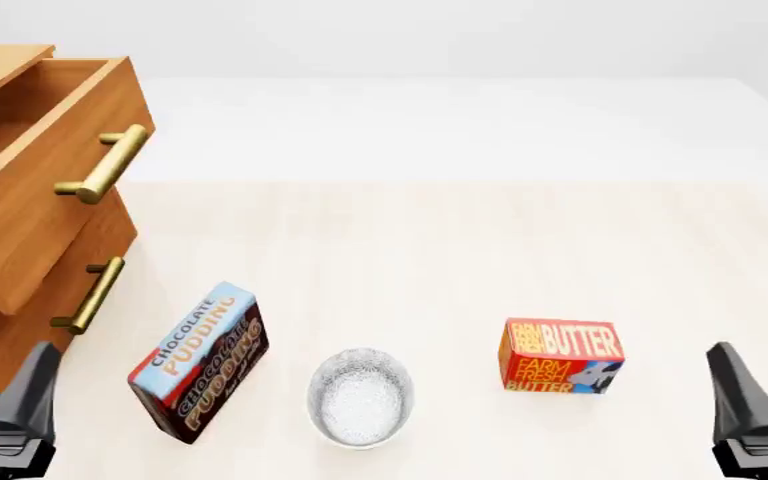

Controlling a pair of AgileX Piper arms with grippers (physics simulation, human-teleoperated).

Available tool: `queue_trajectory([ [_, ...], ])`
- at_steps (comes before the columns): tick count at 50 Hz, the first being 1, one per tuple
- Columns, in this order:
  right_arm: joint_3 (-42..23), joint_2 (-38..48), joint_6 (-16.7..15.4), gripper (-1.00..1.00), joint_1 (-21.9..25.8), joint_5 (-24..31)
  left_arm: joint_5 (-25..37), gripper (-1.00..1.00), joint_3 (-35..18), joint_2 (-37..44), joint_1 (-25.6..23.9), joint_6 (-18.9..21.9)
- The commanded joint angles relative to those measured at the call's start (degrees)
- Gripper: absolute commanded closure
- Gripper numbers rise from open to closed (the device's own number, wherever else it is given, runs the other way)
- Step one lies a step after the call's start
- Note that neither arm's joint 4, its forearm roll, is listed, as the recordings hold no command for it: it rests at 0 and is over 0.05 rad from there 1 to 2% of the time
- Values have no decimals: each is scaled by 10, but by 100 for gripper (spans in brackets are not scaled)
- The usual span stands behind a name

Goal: Put the bowl in the top drawer of the cabinet.

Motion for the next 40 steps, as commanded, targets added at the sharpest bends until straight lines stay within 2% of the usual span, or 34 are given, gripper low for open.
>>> queue_trajectory([
  [1, -2, 3, -5, -100, 1, -1, 0, -100, -1, 3, -2, 1],
  [30, -2, 3, -3, -100, 0, -1, 1, -100, -1, 0, -14, 15],
  [40, -2, 3, -3, -100, 1, -1, 6, -100, -30, -1, -21, 13],
])
